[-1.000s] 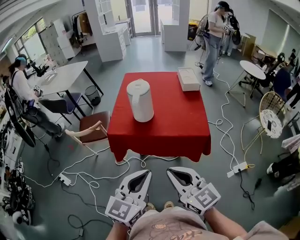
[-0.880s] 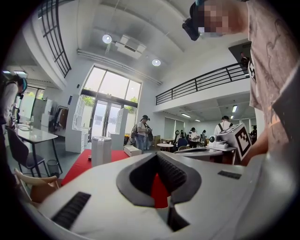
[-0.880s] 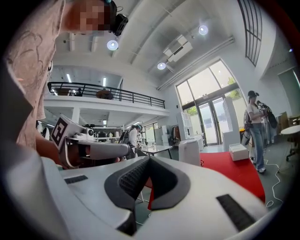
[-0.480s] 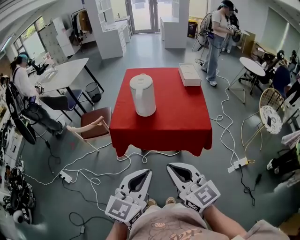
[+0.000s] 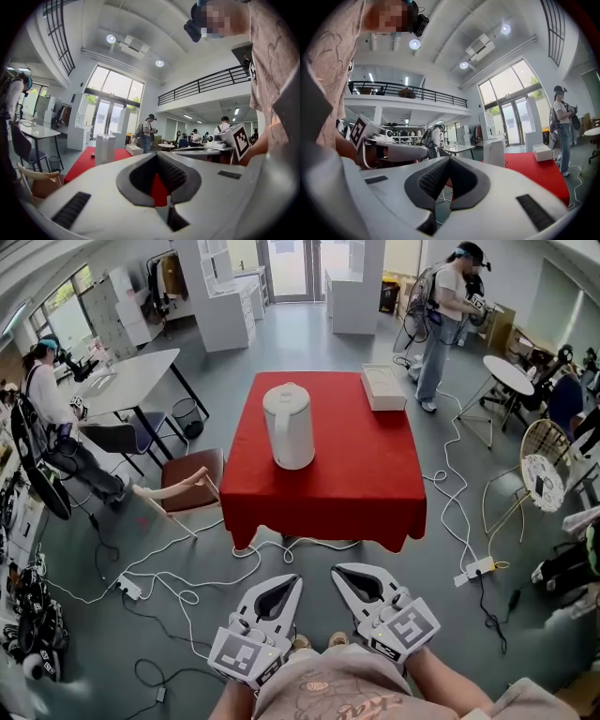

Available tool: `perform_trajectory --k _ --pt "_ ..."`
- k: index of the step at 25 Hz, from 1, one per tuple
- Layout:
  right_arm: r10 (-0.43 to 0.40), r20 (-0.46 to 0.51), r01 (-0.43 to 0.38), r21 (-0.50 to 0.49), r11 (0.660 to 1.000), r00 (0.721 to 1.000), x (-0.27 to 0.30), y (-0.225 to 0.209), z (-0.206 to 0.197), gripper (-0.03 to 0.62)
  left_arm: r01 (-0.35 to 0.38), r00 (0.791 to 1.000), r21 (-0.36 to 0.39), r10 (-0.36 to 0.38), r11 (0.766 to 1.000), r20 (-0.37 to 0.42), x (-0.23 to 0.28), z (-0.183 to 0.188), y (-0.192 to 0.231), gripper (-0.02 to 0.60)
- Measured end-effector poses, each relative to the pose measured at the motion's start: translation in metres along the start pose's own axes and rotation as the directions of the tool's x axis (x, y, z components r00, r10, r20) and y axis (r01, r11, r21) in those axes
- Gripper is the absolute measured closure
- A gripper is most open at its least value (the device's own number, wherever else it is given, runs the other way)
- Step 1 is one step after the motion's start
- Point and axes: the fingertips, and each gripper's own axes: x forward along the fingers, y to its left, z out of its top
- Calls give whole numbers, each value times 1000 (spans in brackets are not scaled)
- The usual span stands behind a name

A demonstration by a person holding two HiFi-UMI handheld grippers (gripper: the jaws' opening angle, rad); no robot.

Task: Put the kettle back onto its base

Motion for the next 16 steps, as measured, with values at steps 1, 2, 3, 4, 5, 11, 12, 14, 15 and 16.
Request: perform_trajectory --k 1,2,3,4,5,11,12,14,15,16 --pt "2 0 -2 1 1000 1000 1 -1 0 591 1 1000 1 -1 1000 -3 1 0 1 584" --pt "4 -1 -4 2 1000 1000 2 -2 0 591 2 1000 2 -2 1000 -6 2 0 2 584" --pt "8 -3 -8 3 1000 1000 4 -2 0 591 1 1000 2 -1 1000 -8 2 0 3 584" --pt "10 -4 -10 4 1000 1000 5 -3 0 592 1 1000 1 -1 1000 -11 3 0 4 584" --pt "10 -4 -10 4 1000 1000 5 -4 0 591 1 1000 0 -1 1000 -15 3 -1 4 584" --pt "18 1 -18 16 1000 1000 9 -7 -1 591 5 999 -6 -5 1000 -49 7 -3 5 584" --pt "20 2 -20 16 1000 1000 10 -8 -1 591 2 999 0 -2 1000 -37 8 -2 6 584" --pt "16 6 -16 12 1000 1000 10 -10 -1 592 0 1000 4 0 1000 -28 10 -1 8 584" --pt "13 8 -13 10 1000 1000 10 -12 -1 591 0 1000 5 0 1000 -27 11 0 8 584" --pt "10 10 -11 8 1000 1000 10 -13 -1 592 0 1000 5 0 1000 -27 12 1 8 584"
